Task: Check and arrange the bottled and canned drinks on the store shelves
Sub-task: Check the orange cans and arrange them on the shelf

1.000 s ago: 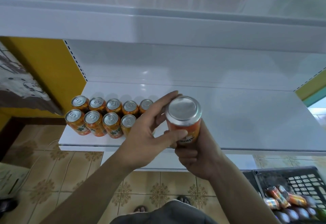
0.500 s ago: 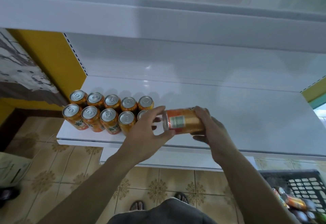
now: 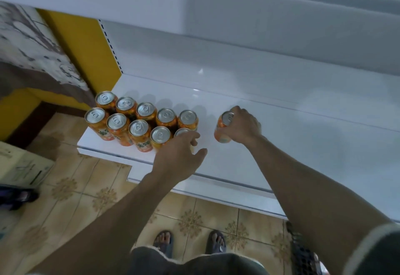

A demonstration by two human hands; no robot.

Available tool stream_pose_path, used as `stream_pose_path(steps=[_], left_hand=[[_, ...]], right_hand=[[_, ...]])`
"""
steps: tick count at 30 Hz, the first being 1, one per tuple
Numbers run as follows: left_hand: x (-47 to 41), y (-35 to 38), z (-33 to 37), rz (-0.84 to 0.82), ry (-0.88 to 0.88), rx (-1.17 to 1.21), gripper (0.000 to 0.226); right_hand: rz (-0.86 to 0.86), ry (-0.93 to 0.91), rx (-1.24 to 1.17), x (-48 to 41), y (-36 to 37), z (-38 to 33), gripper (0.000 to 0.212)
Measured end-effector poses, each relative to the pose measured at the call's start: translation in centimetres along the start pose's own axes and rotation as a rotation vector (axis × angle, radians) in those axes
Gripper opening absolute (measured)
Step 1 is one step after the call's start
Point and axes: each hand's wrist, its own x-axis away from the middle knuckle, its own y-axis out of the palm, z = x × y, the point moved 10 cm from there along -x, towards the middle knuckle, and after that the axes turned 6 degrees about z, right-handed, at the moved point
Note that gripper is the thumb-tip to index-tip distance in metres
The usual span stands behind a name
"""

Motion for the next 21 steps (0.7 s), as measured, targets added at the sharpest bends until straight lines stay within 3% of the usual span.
stream_pose_path(steps=[3, 8, 12, 15, 17, 21], left_hand=[[0.0, -0.9, -1.2, 0.026, -0.04, -0.059, 0.03], [-0.2, -1.9, -3.0, 0.053, -0.074, -0.076, 0.039], [-0.7, -2.2, -4.2, 0.056, -0.091, -0.083, 0.035], [-0.7, -2.7, -4.7, 0.066, -0.087, -0.104, 0.022], [-0.6, -2.8, -4.8, 0.058, -0.081, -0.114, 0.015], [-0.3, -3.6, -5.2, 0.07, -0.069, -0.137, 0.018]], right_hand=[[-0.073, -0.013, 0.043, -0.7, 1.6, -0.5, 0.07], [-0.103, -0.028, 0.116, -1.2, 2.6, -1.1, 0.07], [-0.011, -0.179, 0.267, -1.2, 1.3, -4.7, 0.06], [0.027, -0.311, 0.104, -0.5, 1.1, -9.3, 0.061], [-0.019, -0.304, 0.003, -0.4, 1.7, -11.2, 0.06], [-0.137, -0.21, 0.086, -1.1, 4.4, -11.9, 0.063]])
